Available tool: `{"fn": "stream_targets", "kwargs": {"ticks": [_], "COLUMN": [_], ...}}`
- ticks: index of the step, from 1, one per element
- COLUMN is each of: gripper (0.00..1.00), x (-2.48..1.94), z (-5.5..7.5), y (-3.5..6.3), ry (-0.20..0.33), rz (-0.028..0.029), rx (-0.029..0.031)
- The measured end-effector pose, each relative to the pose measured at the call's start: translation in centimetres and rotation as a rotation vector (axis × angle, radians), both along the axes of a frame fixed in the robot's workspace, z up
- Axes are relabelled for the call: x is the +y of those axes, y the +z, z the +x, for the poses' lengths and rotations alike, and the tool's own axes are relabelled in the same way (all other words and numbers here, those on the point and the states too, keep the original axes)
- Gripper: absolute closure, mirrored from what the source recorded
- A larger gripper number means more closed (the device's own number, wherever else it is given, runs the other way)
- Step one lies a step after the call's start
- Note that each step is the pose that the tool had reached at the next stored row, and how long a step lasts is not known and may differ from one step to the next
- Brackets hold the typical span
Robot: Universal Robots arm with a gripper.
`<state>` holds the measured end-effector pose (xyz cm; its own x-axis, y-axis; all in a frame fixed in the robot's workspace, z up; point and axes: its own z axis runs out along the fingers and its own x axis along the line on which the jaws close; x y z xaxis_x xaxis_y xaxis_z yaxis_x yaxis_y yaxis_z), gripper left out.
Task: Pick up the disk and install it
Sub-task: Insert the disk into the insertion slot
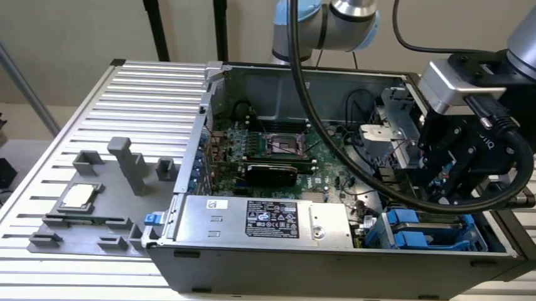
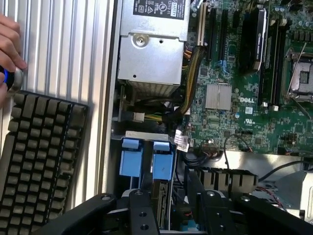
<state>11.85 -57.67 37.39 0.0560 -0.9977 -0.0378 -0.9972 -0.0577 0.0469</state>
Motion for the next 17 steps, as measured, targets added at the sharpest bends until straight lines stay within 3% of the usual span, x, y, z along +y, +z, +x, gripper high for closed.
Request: {"fn": "stream_targets", "kwargs": {"ticks": [12, 14, 17], "gripper": [1.00, 1.00, 1.00], "x": [0.00, 0.00, 0.00], "z": [5.4, 6.1, 6.5], "y": [0.24, 0.48, 0.23], "ry": [0.000, 0.000, 0.000], "rz": [0.0004, 0.0002, 0.0005], "rx": [0.0175, 0.0230, 0.0243]}}
